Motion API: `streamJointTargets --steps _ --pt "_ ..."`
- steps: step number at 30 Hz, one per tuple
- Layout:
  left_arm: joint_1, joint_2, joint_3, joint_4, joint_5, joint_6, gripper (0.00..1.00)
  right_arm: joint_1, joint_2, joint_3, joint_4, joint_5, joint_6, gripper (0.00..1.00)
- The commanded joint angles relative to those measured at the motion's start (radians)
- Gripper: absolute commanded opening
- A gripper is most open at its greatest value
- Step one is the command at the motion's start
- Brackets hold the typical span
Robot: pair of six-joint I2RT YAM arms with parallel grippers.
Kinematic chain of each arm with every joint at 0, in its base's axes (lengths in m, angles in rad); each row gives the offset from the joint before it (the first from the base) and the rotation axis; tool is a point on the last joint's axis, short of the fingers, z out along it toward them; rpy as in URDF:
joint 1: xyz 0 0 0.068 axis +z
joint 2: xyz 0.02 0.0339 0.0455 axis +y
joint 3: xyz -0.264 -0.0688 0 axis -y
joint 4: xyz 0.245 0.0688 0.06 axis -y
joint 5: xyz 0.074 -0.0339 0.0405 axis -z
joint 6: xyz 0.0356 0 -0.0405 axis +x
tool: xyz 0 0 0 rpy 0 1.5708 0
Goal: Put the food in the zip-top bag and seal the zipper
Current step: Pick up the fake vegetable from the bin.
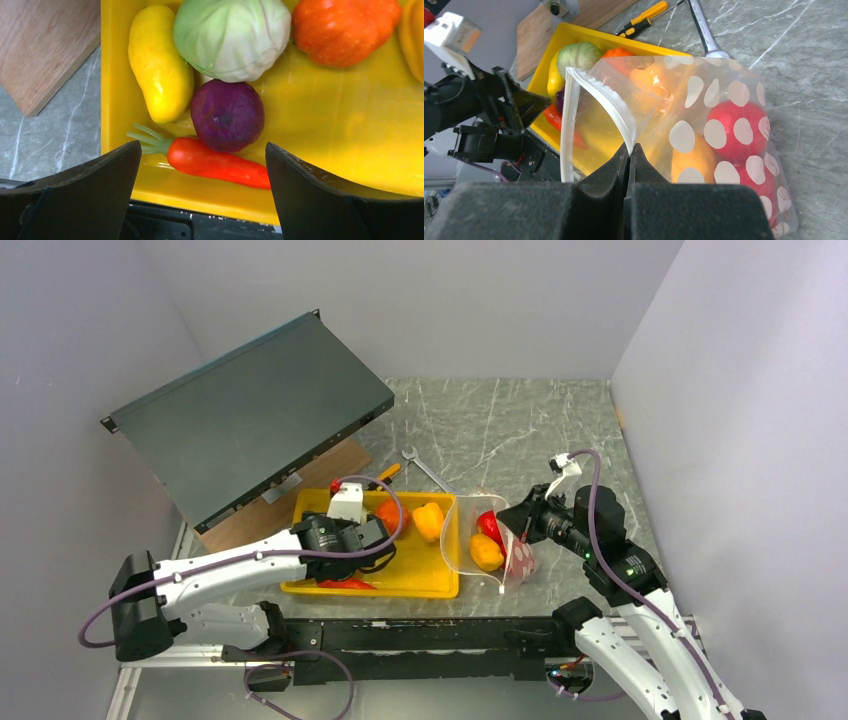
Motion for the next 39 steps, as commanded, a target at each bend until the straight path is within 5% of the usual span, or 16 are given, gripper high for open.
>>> streamJointTargets --steps 1,17,23,31,39 --pt "0.077 0.033 -0.038 0.202 0.056 0.152 1.0 0.004 -0.003 0.004 0.031 0.001 -0.009 0.0" --pt "0.196 0.303 -0.081 0.365 0.152 0.195 1.0 0.003 -0.012 0.0 0.023 0.006 -0.013 0.0" --pt "0.196 0.379 -0.062 0.354 0.178 0.187 0.86 0.004 -0.015 0.0 0.023 0.006 -0.012 0.0" --pt "0.185 0.281 -0.022 0.287 0.147 0.174 0.62 0.003 -0.015 -0.003 0.026 0.005 -0.009 0.0" --pt "0.149 0.073 0.034 0.353 0.266 0.287 0.59 0.002 -0.014 -0.008 0.033 0.001 -0.007 0.0"
